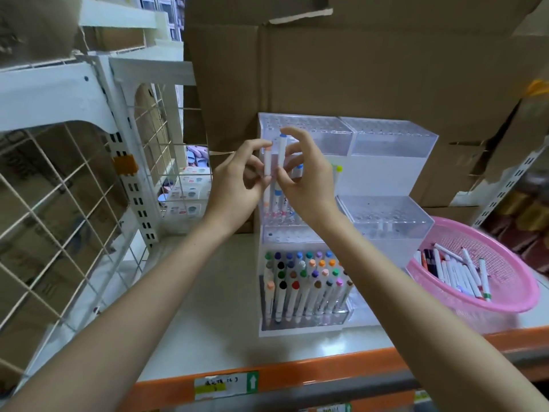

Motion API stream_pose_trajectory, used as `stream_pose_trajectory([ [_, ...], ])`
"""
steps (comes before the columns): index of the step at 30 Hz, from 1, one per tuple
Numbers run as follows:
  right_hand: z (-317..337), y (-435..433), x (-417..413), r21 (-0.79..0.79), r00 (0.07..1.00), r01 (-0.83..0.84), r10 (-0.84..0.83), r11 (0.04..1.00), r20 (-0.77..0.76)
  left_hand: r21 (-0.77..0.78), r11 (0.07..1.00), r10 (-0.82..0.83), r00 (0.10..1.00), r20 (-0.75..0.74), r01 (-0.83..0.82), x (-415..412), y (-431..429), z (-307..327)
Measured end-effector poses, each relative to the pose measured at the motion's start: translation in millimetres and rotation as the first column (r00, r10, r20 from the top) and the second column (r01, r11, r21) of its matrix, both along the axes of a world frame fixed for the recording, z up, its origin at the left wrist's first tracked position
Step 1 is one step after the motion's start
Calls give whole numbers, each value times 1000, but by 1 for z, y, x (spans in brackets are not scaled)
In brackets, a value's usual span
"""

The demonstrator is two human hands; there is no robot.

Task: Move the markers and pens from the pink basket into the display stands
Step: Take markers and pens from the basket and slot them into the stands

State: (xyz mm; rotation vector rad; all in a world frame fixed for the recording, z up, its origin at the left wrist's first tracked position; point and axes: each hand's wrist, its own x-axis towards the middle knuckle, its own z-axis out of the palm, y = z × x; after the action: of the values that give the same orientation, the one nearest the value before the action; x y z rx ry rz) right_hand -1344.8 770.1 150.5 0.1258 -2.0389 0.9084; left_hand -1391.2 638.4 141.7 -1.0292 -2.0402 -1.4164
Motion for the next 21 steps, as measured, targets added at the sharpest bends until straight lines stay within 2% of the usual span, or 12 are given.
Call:
stream_pose_trajectory([
  [9, -9, -1, 6, -30, 1000, 4, -5, 1000, -7, -24, 1000, 8, 1000, -18, -8, 3, 3, 2],
  [15, -9, 1, 7, -42, 1000, -1, 2, 999, 16, -77, 997, 7, 994, -112, -16, 2, 4, 0],
  [21, -10, 1, 6, -33, 1000, 11, -10, 999, 9, -13, 1000, 9, 1000, 6, -9, -5, -1, 2],
])
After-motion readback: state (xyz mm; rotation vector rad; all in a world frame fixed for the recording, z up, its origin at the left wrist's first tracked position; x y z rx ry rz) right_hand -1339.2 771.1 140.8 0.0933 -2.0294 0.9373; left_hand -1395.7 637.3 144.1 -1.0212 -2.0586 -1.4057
